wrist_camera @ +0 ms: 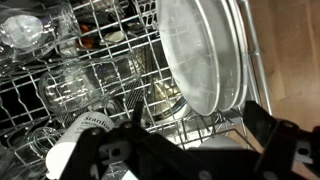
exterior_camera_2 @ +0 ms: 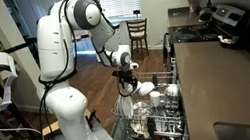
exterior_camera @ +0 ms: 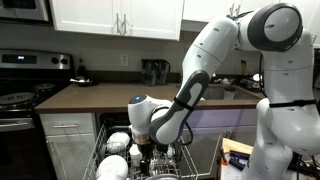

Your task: Put a plate from the dishwasher on the counter

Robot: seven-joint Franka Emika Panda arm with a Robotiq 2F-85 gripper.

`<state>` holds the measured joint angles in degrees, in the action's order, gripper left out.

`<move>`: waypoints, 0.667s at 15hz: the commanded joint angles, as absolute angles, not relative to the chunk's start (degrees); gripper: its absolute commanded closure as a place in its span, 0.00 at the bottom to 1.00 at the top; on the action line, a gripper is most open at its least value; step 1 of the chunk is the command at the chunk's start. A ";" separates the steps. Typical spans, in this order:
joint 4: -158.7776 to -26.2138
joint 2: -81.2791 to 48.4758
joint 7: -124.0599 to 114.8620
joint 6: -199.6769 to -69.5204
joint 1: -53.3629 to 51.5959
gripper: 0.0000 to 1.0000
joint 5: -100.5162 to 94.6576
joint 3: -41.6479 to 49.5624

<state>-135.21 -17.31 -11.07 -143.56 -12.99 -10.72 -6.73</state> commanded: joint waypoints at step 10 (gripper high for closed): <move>-138.14 -17.78 -11.21 -141.25 -14.12 0.00 -12.34 -6.40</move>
<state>-137.05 -18.19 -10.77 -142.26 -13.38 -10.71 -7.13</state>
